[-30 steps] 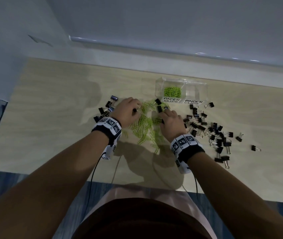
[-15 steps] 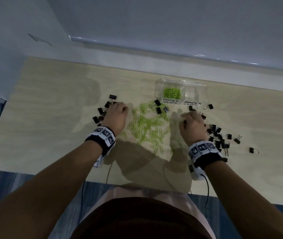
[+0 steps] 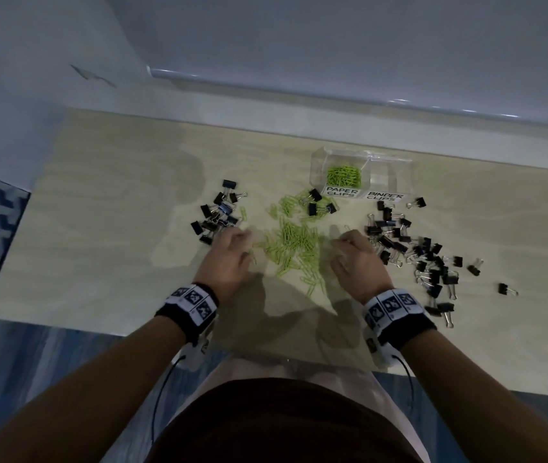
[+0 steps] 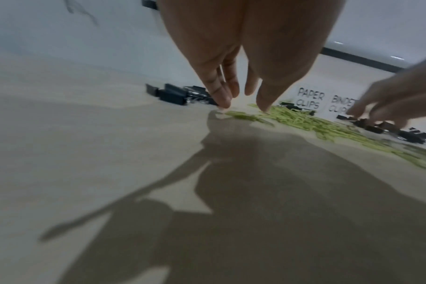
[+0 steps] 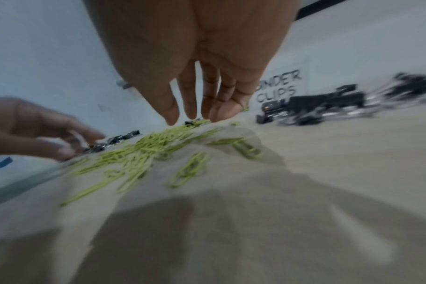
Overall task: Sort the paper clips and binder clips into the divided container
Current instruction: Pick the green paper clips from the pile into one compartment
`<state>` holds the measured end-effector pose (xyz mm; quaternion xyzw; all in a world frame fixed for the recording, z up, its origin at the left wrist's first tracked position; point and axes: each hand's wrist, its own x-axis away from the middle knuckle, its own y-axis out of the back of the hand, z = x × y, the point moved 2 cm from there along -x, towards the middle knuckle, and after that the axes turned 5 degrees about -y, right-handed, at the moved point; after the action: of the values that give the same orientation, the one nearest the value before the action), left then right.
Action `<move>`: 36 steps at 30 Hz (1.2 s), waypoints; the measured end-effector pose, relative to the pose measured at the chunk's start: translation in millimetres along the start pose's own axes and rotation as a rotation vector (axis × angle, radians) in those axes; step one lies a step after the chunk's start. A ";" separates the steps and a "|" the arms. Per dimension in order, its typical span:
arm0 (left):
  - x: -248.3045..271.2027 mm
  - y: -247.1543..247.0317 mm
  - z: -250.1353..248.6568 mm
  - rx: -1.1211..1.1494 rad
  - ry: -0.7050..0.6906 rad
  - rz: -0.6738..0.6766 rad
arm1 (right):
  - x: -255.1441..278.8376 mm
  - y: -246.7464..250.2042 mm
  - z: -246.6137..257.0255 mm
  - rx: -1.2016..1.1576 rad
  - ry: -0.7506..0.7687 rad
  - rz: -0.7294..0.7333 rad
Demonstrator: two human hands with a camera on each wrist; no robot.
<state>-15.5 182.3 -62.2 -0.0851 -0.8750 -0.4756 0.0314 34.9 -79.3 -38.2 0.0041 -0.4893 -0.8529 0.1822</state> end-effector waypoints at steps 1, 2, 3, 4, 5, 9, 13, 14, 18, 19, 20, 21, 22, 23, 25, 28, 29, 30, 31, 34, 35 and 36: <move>5.1 2.3 5.9 0.013 0.056 -0.012 | 7.2 5.7 -6.0 -0.003 -0.061 0.011; 9.0 2.6 10.2 0.035 0.097 -0.009 | 14.2 9.0 -11.8 -0.003 -0.122 0.043; 10.8 2.1 10.9 0.057 0.115 -0.003 | 20.6 10.0 -15.2 -0.004 -0.183 0.100; 10.4 1.5 8.5 0.073 0.119 0.001 | 26.2 8.2 -17.6 -0.002 -0.230 0.160; 7.8 0.1 4.4 0.079 0.111 0.007 | 29.7 4.0 -18.8 0.006 -0.263 0.209; -12.3 -5.8 -22.6 0.140 0.064 0.028 | 20.8 -19.9 -10.3 0.018 -0.235 0.252; -32.6 -4.7 -37.3 0.116 -0.010 0.063 | -7.3 -30.0 16.3 -0.040 -0.161 0.198; -38.2 -0.7 -36.8 0.088 -0.030 0.018 | -13.5 -30.5 20.6 -0.039 -0.138 0.191; -58.7 12.9 -20.7 -0.151 0.055 -0.113 | -34.2 -24.5 28.9 -0.048 -0.085 0.114; -61.2 13.1 -17.5 -0.187 0.090 -0.084 | -38.3 -24.6 30.6 -0.027 -0.074 0.125; -61.9 12.1 -17.3 -0.200 0.103 -0.050 | -40.8 -25.3 32.7 0.007 -0.059 0.158; -61.3 9.7 -20.2 -0.195 0.088 -0.024 | -42.3 -27.0 35.5 0.053 -0.032 0.206; -59.2 6.3 -25.1 -0.179 0.045 -0.004 | -42.7 -28.9 38.5 0.096 0.008 0.246; -55.4 2.4 -31.4 -0.147 -0.019 0.015 | -41.7 -30.2 40.7 0.117 0.048 0.269; -45.9 -5.4 -42.4 -0.045 -0.143 0.074 | -36.0 -27.7 40.2 0.071 0.097 0.260; -37.9 -10.8 -46.9 -0.020 -0.223 0.180 | -25.1 -15.9 23.5 -0.033 0.010 0.120; -38.2 -11.6 -46.4 -0.052 -0.218 0.213 | -21.6 -12.1 17.0 -0.034 -0.058 0.086; -39.3 -12.5 -45.6 -0.087 -0.203 0.250 | -18.6 -9.8 12.1 -0.014 -0.131 0.088; -40.9 -13.7 -45.7 -0.117 -0.181 0.282 | -16.8 -9.6 9.5 0.020 -0.187 0.118; -48.4 -16.6 -50.2 -0.142 -0.126 0.306 | -18.2 -16.9 16.2 0.111 -0.180 0.183; -51.2 -17.0 -52.4 -0.134 -0.116 0.302 | -20.3 -20.1 21.6 0.109 -0.150 0.188; -53.6 -17.0 -55.1 -0.121 -0.115 0.297 | -22.7 -23.7 26.5 0.100 -0.124 0.196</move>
<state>32.7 120.8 -53.5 -0.2422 -0.8230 -0.5118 0.0460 43.9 -39.4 -48.1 -0.0876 -0.5395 -0.8042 0.2336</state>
